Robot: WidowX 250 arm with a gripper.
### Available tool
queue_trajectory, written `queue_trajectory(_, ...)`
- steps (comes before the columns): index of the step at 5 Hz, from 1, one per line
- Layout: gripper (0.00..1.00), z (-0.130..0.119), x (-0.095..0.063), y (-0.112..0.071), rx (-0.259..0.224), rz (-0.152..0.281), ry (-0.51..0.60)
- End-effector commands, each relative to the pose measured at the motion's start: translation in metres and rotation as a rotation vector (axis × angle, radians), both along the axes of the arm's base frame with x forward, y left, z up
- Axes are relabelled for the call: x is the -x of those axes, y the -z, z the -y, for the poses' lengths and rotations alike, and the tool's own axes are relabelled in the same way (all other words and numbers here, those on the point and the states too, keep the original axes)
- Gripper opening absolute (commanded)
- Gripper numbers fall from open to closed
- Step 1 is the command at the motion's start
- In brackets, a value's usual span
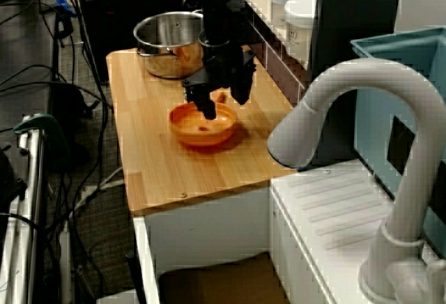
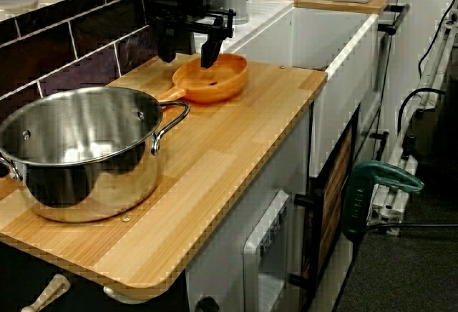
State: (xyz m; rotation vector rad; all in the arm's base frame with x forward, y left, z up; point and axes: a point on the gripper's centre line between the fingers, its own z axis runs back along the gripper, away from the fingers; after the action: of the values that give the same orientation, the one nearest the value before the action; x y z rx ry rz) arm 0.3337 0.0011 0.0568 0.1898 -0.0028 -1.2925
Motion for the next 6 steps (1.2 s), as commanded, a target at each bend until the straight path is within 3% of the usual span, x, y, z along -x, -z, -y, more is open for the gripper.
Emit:
queue_trajectory(1, 1.0, -0.013, 0.001, -0.036, 0.049, 0.069, 0.007)
queue_trajectory(3, 1.0, -0.026, 0.021, -0.053, 0.059, 0.096, 0.0)
queue_trajectory(6, 1.0, -0.024, 0.059, -0.029, 0.051, 0.104, -0.014)
